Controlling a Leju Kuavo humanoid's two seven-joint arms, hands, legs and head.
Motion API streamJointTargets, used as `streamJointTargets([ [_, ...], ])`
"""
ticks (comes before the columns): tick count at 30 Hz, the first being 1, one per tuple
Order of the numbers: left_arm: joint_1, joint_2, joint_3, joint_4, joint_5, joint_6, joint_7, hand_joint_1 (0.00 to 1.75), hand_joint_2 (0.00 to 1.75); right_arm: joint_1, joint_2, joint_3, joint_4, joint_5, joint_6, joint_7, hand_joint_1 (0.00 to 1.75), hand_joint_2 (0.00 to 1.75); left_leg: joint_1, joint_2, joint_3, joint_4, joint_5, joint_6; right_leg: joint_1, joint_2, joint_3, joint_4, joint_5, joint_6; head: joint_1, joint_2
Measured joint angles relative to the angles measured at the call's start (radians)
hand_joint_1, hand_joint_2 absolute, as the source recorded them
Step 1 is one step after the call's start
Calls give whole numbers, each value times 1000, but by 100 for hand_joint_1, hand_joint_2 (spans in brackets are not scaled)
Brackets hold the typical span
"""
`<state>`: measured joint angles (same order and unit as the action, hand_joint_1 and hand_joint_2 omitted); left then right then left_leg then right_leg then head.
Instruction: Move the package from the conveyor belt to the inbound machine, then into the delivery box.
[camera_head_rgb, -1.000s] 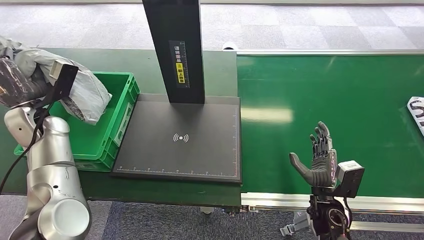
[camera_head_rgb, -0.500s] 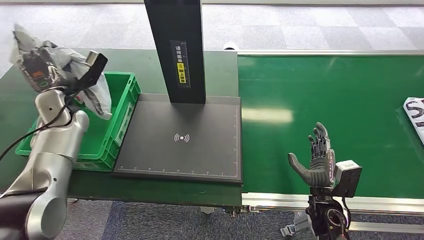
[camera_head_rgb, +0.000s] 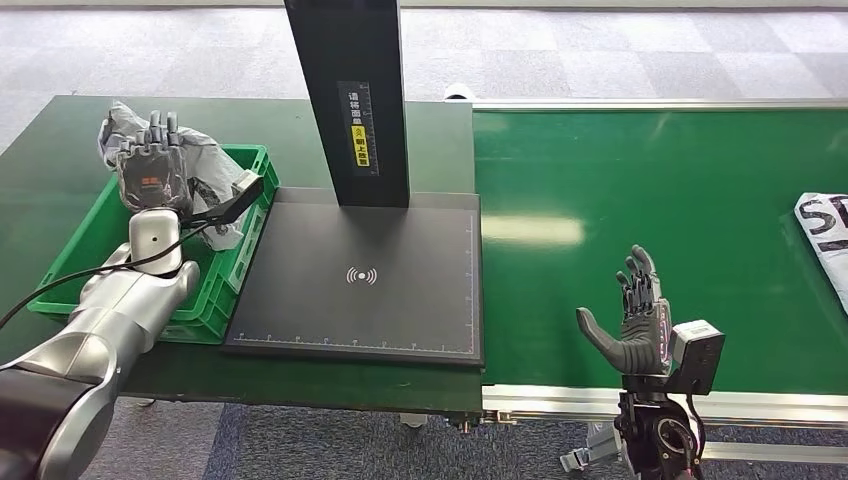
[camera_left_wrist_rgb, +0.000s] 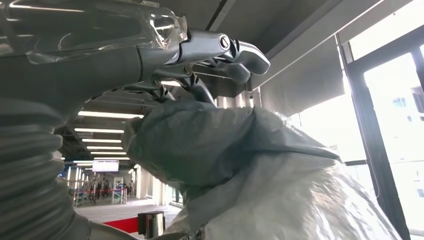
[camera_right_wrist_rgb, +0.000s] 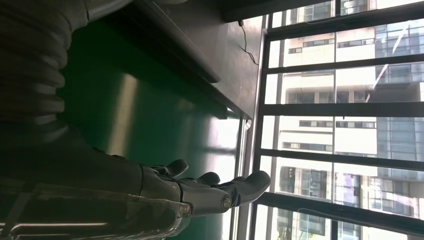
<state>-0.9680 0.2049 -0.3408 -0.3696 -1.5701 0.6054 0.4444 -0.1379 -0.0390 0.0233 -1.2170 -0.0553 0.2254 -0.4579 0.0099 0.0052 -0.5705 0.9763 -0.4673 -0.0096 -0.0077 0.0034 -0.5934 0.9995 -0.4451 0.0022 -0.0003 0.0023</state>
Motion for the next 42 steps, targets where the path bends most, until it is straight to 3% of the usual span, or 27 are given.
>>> streamJointTargets([
  [5,0,16,-14,18,2,-8,10,3,175,2,0,0,-2,2,0,5,0,175,0,0,0,0,0,0,0,0,0,0,0,0,0,0],
  [13,-2,48,-50,48,2,-173,81,0,175,3,-1,0,-2,5,2,8,0,175,0,0,0,0,0,0,0,0,0,0,0,0,0,0],
  [15,-1,55,-53,51,11,-152,79,0,175,4,-1,0,-2,6,2,8,0,175,0,0,0,0,0,0,0,0,0,0,0,0,0,0],
  [20,15,54,-24,34,95,8,-1,0,175,7,-2,0,-2,6,2,8,0,175,0,0,0,0,0,0,0,0,0,0,0,0,0,0],
  [22,48,40,35,-40,159,56,-127,0,87,12,-2,0,-4,-6,3,9,0,175,0,0,0,1,0,0,0,0,-1,0,0,0,0,0],
  [24,91,-4,163,-161,231,85,-389,0,0,18,-1,-1,-8,-41,9,19,0,175,0,-1,0,1,0,0,-1,-1,-1,0,0,0,0,0],
  [27,126,-111,441,-316,361,92,-876,0,0,21,6,-4,-10,-105,19,43,0,175,0,1,-1,1,-1,0,-1,1,-1,0,0,0,0,0],
  [28,131,-145,532,-353,419,92,-989,0,0,23,8,-4,-11,-120,24,47,0,175,-1,4,0,1,-1,0,-1,3,-1,0,0,0,0,0],
  [30,143,-205,678,-416,559,91,-1106,0,87,28,10,-5,-10,-149,44,52,0,175,-1,8,2,1,-3,-1,-1,8,-1,-1,1,0,0,0],
  [32,176,-251,744,-484,692,90,-1131,0,175,31,10,-6,-9,-187,75,56,0,175,0,8,3,1,-4,-1,-1,9,-1,-1,0,0,0,0],
  [38,311,-339,727,-689,853,89,-1145,0,175,31,16,-12,4,-269,132,72,0,175,0,2,1,0,-3,-1,0,4,0,0,-1,1,0,0],
  [40,338,-354,711,-727,890,88,-1146,0,175,31,19,-14,8,-277,134,73,0,87,0,2,1,0,-3,-1,0,4,0,-1,-1,1,0,0],
  [41,351,-361,697,-741,930,85,-1144,0,131,32,20,-16,9,-281,132,72,0,87,0,2,1,0,-3,-1,-1,4,0,-1,-1,1,0,0],
  [42,358,-363,691,-748,951,84,-1144,0,116,32,20,-17,10,-283,131,72,0,58,0,2,1,0,-3,-1,-1,4,0,-1,-1,1,0,0],
])
